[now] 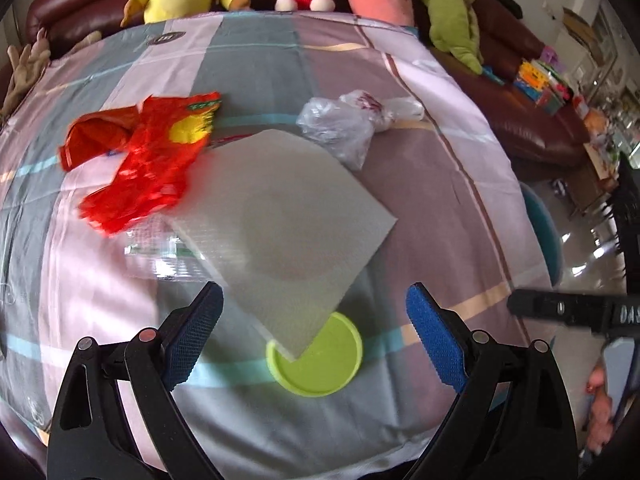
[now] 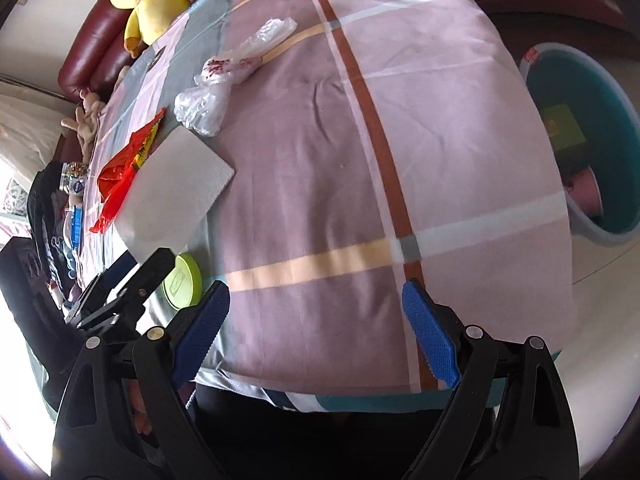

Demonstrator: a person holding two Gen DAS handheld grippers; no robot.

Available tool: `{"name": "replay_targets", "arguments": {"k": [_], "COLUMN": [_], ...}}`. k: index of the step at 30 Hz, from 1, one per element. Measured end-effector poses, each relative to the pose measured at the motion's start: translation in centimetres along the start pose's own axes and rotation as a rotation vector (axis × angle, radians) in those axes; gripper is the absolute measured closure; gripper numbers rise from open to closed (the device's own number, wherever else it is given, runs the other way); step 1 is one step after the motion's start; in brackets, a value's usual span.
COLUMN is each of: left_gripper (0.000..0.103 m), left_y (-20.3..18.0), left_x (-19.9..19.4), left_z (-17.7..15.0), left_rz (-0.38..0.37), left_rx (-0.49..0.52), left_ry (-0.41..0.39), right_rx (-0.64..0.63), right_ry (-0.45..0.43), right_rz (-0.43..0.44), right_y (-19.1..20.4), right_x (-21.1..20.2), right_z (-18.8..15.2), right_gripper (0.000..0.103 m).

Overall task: Collect trash
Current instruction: 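Move both tools back over the table toward the paper towel and wrappers, then grasp the white paper towel with the right tool while the left tool grasps the clear packet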

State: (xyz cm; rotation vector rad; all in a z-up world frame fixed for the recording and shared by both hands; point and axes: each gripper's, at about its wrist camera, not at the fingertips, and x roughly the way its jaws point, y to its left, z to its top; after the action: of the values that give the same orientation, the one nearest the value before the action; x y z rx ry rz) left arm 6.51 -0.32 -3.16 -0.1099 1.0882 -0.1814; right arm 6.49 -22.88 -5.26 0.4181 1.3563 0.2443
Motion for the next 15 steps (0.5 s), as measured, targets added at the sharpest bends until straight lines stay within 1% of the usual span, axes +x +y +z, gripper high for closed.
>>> {"name": "replay_targets", "arguments": {"k": [4,5,8,9,11,13,15], "left_gripper": [0.010,0.010,0.010,0.010,0.010,0.010,0.010], "left_y": [2.4,3.1,5.4,6.6,8.7,10.8,11.9], "left_x": [-1.9,-2.4,-3.3,-3.3,-3.1,-2.7,-2.3], "left_z": [-0.8,-0.9,-1.1,-1.1,-1.0,-0.8,-0.6], "left_rz": [-0.015,-0.015,0.026,0.047,0.064,0.065,0.058], "left_rx": [-0.027,-0.029,-0.049,-0.069,-0.118,-0.180,-0.204], "left_ry": [-0.015,-0.020,-0.043,-0.047,-0.040,-0.030,-0.025], "right_rx": [-0.063,-0.093,-0.166,-0.189,-0.237,-0.287,-0.322], "right_ry": [-0.001,0.003,0.024,0.035,0.056,0.073,0.083], "right_rz": [0.003,0.005,0.013,0.017,0.022,0.015,0.011], "right_y": [2.4,3.5,6.7,7.8,9.9,11.9,13.2], "right_x": [0.3,0.7,2.3,2.9,4.3,5.8,6.8], "right_z": [1.6,2.1,3.0,3.3,3.7,4.1,4.4], "right_gripper": [0.019,0.019,0.019,0.019,0.019,0.019,0.019]}}
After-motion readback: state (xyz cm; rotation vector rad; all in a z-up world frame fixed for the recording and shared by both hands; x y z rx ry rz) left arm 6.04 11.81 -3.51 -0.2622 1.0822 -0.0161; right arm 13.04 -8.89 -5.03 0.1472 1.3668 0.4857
